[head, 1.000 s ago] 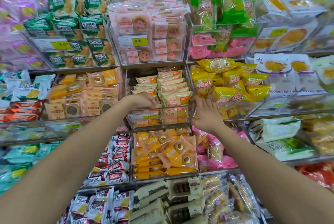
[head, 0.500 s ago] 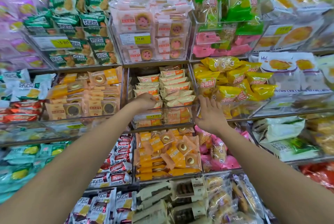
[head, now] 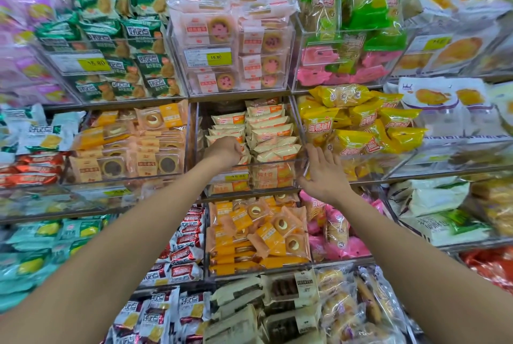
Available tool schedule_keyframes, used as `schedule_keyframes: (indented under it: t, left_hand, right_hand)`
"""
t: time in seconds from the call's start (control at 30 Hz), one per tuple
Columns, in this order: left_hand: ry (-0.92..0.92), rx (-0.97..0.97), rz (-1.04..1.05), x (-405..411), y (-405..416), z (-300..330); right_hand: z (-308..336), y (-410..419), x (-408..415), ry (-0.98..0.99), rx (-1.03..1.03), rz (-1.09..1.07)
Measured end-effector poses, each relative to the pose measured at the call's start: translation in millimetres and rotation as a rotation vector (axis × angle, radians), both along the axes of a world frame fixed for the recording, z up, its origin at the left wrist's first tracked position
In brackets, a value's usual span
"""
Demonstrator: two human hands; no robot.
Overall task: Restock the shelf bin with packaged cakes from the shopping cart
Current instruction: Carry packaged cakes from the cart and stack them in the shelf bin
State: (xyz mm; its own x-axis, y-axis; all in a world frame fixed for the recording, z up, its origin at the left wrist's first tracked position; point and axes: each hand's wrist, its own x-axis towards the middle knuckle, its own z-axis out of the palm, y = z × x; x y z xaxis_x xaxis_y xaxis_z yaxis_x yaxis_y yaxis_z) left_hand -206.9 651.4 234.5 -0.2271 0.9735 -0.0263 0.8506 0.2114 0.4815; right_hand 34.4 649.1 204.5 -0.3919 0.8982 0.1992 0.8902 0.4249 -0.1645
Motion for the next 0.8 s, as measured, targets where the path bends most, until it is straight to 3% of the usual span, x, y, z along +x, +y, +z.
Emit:
schedule_keyframes:
  t: [0.1, 0.33, 0.43, 0.5, 0.63, 0.8]
  left_hand:
    - [0.036, 0.073, 0.019, 0, -4, -2]
    - [-0.067, -0.109, -0.034, -1, 0, 1]
    - [-0.151, 0.218, -0.057, 0, -4, 1]
    - [-0.216, 0.409, -0.209, 8, -7, 8]
    - [-0.156, 0.178, -0.551, 36, 0, 10]
    - [-0.109, -0.024, -0.497, 46, 18, 7]
  right_hand:
    - [0, 0, 0, 0.003, -0.006, 0.006]
    - [4, -3, 1, -0.014, -0.026, 0.012]
    - [4, -2, 1, -0.006, -0.028, 0.011]
    - [2, -1, 1, 0.0, -0.017, 0.017]
    - [1, 0, 2, -0.005, -0.009, 0.022]
    - [1, 1, 3, 0.002, -0.019, 0.023]
